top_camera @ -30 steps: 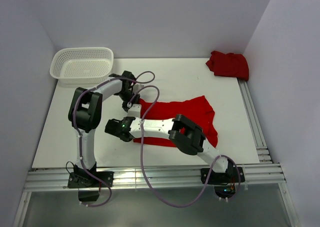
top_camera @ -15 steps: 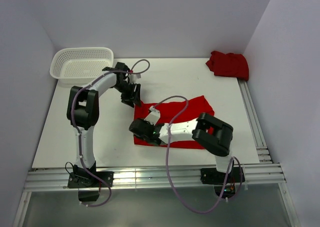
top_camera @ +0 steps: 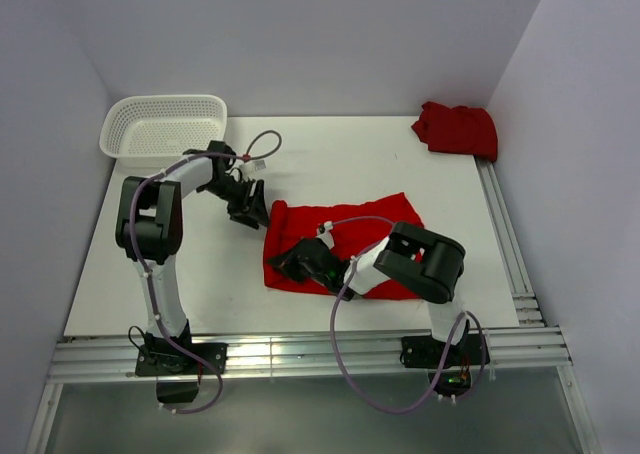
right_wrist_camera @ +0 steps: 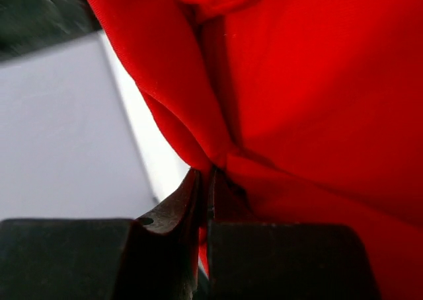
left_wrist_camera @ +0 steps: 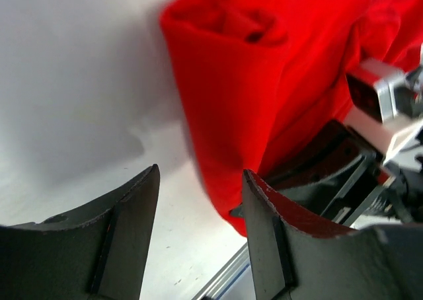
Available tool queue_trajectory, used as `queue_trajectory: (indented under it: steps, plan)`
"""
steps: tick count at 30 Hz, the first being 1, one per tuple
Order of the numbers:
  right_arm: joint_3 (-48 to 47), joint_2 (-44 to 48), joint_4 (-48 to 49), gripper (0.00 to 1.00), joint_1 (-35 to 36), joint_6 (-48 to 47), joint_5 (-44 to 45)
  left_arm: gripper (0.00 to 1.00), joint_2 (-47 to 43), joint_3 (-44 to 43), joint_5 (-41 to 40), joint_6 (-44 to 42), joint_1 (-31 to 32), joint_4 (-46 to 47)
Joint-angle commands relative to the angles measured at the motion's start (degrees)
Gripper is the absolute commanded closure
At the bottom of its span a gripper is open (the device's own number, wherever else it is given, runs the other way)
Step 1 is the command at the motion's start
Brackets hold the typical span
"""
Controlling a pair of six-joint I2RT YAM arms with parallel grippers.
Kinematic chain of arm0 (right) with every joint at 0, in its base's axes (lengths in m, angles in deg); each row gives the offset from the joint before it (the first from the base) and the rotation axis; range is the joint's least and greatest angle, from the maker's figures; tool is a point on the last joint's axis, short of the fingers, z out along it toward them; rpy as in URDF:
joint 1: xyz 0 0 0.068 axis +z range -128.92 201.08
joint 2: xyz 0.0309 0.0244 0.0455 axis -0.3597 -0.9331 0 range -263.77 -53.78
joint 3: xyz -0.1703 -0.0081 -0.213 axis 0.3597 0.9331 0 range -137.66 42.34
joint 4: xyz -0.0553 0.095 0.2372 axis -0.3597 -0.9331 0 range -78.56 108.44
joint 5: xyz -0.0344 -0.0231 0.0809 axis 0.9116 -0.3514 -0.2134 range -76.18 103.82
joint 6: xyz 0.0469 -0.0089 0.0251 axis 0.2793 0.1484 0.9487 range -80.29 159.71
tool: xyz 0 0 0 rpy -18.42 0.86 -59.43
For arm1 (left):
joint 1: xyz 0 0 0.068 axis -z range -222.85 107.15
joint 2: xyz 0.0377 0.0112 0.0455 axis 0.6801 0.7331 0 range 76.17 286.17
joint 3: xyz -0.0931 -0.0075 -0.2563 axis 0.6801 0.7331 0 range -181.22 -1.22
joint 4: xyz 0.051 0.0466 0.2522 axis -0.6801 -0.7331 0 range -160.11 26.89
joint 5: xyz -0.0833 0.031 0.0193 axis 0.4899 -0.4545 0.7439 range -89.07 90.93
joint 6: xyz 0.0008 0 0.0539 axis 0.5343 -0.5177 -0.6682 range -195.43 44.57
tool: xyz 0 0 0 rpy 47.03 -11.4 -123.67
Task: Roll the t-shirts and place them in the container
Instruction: Roll the tshirt
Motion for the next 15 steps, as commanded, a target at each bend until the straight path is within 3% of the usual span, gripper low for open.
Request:
queue_trajectory:
  steps: [1,4,15]
  plan:
    - [2.1,-4.1,4.5,1.0,-0.2,3.3,-4.5,0.43,-1.7,3.3,5.1,-3.9,0.7,3.2]
    - [2.1,-4.9,4.8,1.0,-0.6,3.5,-5.1,0.42,-1.9,5.7,6.1,-4.1,0.9,5.4]
    - [1.9,-4.2,1.7,1.0,-0.8,3.4,-5.2,0.43,-1.1,5.5,-2.0,0.4,5.0,10.0]
